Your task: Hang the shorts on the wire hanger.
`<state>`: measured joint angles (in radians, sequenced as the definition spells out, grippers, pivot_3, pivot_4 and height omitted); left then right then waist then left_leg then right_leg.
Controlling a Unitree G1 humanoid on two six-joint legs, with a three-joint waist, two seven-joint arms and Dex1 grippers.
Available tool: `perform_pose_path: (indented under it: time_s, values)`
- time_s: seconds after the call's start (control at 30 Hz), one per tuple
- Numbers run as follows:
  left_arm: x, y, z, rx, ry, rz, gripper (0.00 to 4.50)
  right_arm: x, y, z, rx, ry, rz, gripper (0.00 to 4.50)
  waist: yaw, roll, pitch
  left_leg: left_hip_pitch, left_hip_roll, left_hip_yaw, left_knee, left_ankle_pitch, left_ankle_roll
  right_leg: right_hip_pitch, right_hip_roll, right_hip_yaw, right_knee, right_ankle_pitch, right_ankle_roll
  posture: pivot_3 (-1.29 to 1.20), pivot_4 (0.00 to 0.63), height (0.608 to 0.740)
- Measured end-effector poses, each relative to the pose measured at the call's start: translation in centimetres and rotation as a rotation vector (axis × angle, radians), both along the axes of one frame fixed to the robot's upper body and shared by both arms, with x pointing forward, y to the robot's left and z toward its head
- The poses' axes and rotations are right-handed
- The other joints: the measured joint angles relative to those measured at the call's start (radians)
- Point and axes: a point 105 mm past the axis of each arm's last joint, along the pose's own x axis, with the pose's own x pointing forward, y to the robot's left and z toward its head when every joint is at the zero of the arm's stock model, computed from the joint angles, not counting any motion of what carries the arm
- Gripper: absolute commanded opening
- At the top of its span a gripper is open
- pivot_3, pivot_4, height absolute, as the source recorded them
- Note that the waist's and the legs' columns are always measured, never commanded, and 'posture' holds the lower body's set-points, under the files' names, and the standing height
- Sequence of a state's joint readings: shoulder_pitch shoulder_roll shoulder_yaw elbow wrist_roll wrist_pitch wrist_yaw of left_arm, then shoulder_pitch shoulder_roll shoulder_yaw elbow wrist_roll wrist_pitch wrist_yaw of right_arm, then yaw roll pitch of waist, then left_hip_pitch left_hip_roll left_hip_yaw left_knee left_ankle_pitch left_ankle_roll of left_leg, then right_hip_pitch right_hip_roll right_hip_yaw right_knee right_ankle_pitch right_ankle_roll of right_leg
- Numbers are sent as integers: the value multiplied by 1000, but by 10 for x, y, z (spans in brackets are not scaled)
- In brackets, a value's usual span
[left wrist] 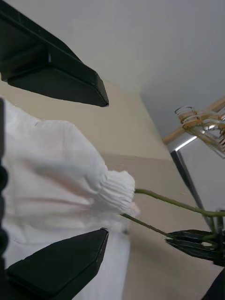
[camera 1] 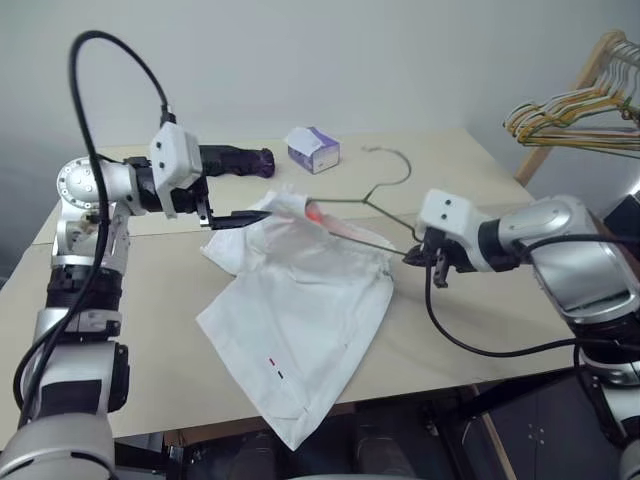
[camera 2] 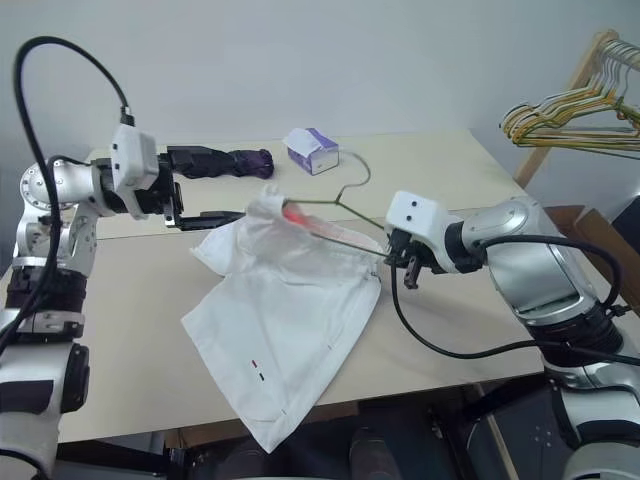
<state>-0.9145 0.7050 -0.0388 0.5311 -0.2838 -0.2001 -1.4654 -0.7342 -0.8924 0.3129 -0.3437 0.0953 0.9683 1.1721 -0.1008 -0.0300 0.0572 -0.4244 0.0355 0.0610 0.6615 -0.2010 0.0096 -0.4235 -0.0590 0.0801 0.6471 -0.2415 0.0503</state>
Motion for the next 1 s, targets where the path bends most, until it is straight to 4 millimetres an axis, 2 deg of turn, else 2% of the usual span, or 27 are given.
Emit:
perform_pose_path:
  time_s: [0.1, 0.2, 0.37, 0.47, 0.57, 0.83, 1.0]
  values:
    - [-1, -2, -8, 84, 11, -64, 4483, -7, 6, -3, -19, 34, 53, 0, -13, 0, 0, 0, 0, 0, 0, 0, 0, 0, 0, 0, 0, -1, 1, -107, 0, 740]
    - [0, -7, -18, 170, 16, -113, 4483, -9, 12, 4, -19, 39, 93, 0, -24, 0, 0, 0, 0, -1, 0, 0, 0, 0, 0, 0, 0, -1, 1, -106, 0, 740]
    - [-2, -13, -46, 297, 61, -164, 4483, -12, 18, 7, -15, 66, 121, 0, -28, 0, 0, 0, 1, -1, 0, 0, 0, -1, 0, 0, 1, 0, 1, -108, 0, 740]
    - [-3, -11, -51, 333, 53, -176, 4483, -14, 20, 4, -20, 86, 126, 0, -27, 0, 0, 0, 1, -1, 0, 0, 0, -1, 0, 0, 1, 0, 1, -106, 0, 740]
    - [-2, -10, -56, 359, 45, -178, 3955, -14, 22, 6, -17, 89, 130, 0, -26, 0, 0, 0, 1, -1, 0, 0, 0, 0, 0, 0, 1, 0, 1, -106, 0, 740]
    - [0, -12, -61, 352, 43, -181, 1378, -15, 22, 5, -11, 114, 120, 0, -25, 0, 0, -1, 1, -1, 1, 0, 0, -1, 0, 0, 2, 0, 0, -105, 0, 740]
    - [1, -13, -60, 335, 44, -177, 19, -14, 21, 6, -22, 93, 115, 0, -25, 0, 0, -1, 1, -1, 1, 0, 0, -1, 0, 0, 2, 0, 0, -104, 0, 740]
